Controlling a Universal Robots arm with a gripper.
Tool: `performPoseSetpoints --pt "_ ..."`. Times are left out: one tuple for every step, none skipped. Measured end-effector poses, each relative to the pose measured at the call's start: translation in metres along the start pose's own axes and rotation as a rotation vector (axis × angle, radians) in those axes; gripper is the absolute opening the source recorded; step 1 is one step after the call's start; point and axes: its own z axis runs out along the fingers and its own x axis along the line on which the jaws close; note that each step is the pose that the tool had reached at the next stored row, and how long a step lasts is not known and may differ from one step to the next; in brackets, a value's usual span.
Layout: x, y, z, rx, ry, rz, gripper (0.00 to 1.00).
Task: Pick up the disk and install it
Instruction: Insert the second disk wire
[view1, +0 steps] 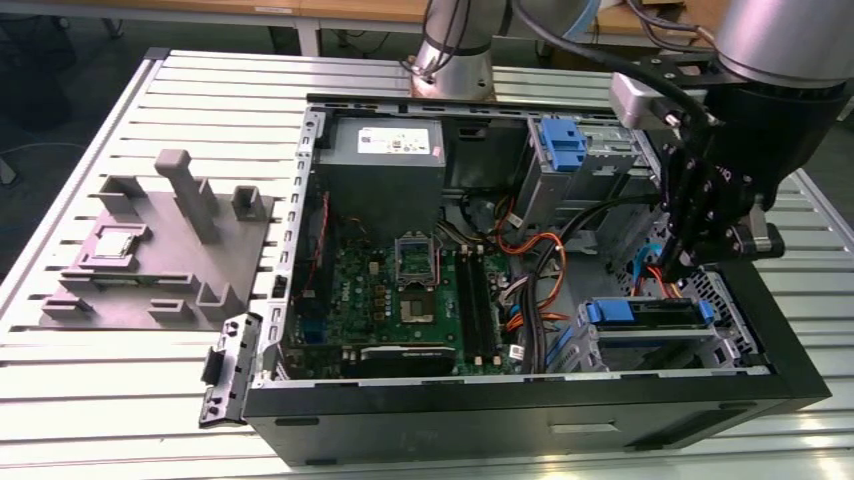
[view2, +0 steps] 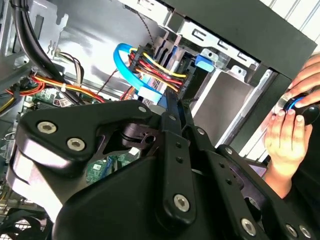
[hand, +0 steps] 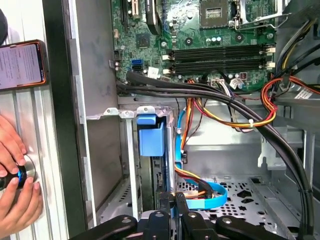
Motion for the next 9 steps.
performPoseSetpoints --pt "0.0003 0.0009 0.0003 0.0008 -0.0005 0.000 0.16" --pt "0.0008 0.0018 0.0005 0.0015 -0.0011 0.000 0.16" --pt "0.0012 0.0026 0.0008 0.0023 -0.0015 0.000 0.16" --pt "0.0015 0.0030 0.0010 0.0031 -0.0018 -0.001 0.16" --pt "0.0019 0.0031 0.0013 0.0045 -0.0019 -0.001 0.16" --pt "0.0024 0.0032 0.0017 0.0060 -0.0023 0.000 0.16" --pt "0.0035 0.0032 0.0022 0.0079 -0.0043 0.000 0.16" --pt "0.0051 0.0032 0.0030 0.0096 -0.0093 0.001 0.16" --pt "0.0067 0.0033 0.0036 0.0109 -0.0147 0.002 0.16"
